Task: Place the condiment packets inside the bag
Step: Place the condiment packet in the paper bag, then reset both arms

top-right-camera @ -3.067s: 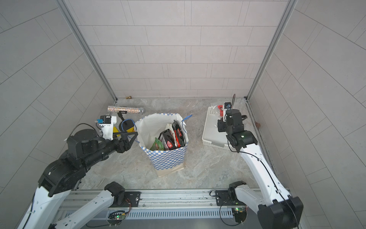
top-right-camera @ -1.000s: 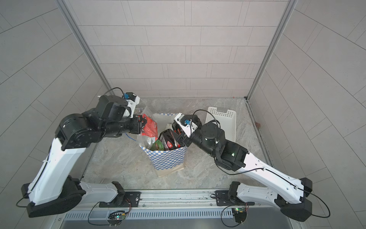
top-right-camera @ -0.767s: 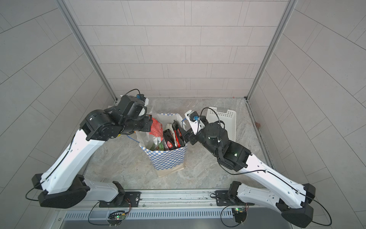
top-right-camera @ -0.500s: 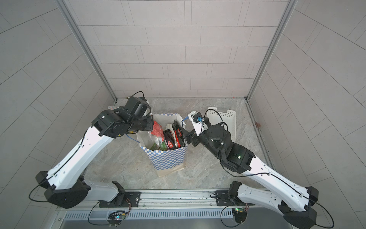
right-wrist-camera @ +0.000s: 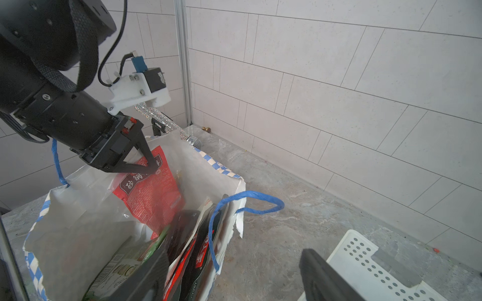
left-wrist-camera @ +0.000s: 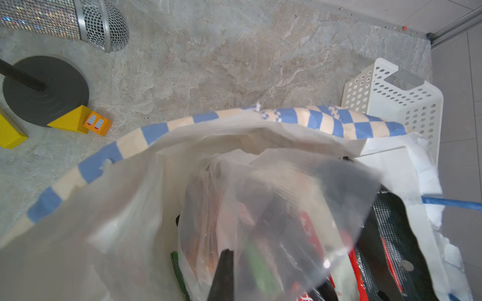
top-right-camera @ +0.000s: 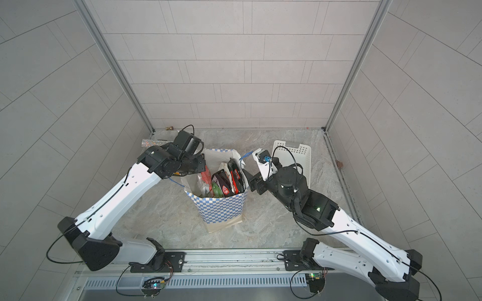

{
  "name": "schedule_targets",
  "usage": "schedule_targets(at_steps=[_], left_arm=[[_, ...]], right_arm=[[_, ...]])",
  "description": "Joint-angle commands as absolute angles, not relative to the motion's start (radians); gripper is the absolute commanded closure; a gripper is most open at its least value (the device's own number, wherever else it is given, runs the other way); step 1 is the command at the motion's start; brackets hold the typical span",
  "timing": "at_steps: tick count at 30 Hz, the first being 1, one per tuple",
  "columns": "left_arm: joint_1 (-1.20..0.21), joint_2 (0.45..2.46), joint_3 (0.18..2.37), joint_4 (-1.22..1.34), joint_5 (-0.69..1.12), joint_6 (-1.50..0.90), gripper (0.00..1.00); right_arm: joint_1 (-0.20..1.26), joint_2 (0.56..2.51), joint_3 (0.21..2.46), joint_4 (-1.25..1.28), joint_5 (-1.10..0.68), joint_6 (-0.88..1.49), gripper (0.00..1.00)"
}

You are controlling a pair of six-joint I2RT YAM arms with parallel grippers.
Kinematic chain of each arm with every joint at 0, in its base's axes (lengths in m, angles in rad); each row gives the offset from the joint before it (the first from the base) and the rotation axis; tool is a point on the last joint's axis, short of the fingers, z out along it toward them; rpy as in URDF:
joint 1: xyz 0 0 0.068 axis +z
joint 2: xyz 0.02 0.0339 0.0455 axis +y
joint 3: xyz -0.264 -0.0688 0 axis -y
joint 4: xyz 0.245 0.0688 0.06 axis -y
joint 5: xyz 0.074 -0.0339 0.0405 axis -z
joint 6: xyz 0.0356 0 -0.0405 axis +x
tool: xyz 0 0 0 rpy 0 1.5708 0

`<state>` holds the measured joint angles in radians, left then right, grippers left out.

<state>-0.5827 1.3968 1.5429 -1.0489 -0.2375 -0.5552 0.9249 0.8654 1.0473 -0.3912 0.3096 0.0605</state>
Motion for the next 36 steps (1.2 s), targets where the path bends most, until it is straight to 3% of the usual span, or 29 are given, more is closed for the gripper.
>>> schedule_targets(at_steps=[1, 2, 5, 9, 10, 14, 17, 21, 23, 28, 33, 36], left_arm=[[-0.577, 1.361, 1.562, -0.978, -0.215, -0.553, 0.71], [-0.577, 1.351, 1.578, -0.976, -0.215, -0.543, 0.65], [-0.576, 1.304, 1.63, -0.972, -0.215, -0.51, 0.33], [-0.576, 1.195, 1.664, -0.93, -0.245, -0.438, 0.04], [-0.575, 1.156, 1.656, -0.912, -0.279, -0.415, 0.0], [-0.574, 0.957, 1.527, -0.82, -0.627, -0.349, 0.0], [-0.525, 0.83, 1.355, -0.71, -0.866, -0.327, 0.0], [-0.377, 0.691, 1.117, -0.578, -0.913, -0.369, 0.0], [-0.301, 0.672, 1.011, -0.547, -0.883, -0.435, 0.0], [-0.232, 0.714, 0.733, -0.37, -0.85, -0.53, 0.0], [-0.221, 0.845, 0.511, 0.009, -0.855, -0.351, 0.0], [-0.17, 1.006, 0.437, 0.27, -0.766, -0.232, 0.0]], right_arm=[[0.91, 0.842, 1.045, -0.41, 0.351, 0.077, 0.17], [0.903, 0.841, 1.05, -0.418, 0.363, 0.087, 0.17], [0.858, 0.832, 1.064, -0.446, 0.381, 0.119, 0.17], [0.758, 0.798, 1.071, -0.47, 0.362, 0.161, 0.14], [0.727, 0.788, 1.072, -0.479, 0.355, 0.166, 0.12], [0.537, 0.754, 1.077, -0.519, 0.301, 0.172, 0.0], [0.324, 0.764, 1.07, -0.541, 0.227, 0.196, 0.0], [-0.03, 0.838, 1.022, -0.509, -0.004, 0.279, 0.0], [-0.134, 0.877, 0.97, -0.436, -0.043, 0.305, 0.0], [-0.152, 0.97, 0.744, -0.061, 0.06, 0.171, 0.0], [-0.152, 1.089, 0.575, 0.2, 0.055, 0.087, 0.0], [-0.147, 1.169, 0.496, 0.369, -0.019, 0.108, 0.0]])
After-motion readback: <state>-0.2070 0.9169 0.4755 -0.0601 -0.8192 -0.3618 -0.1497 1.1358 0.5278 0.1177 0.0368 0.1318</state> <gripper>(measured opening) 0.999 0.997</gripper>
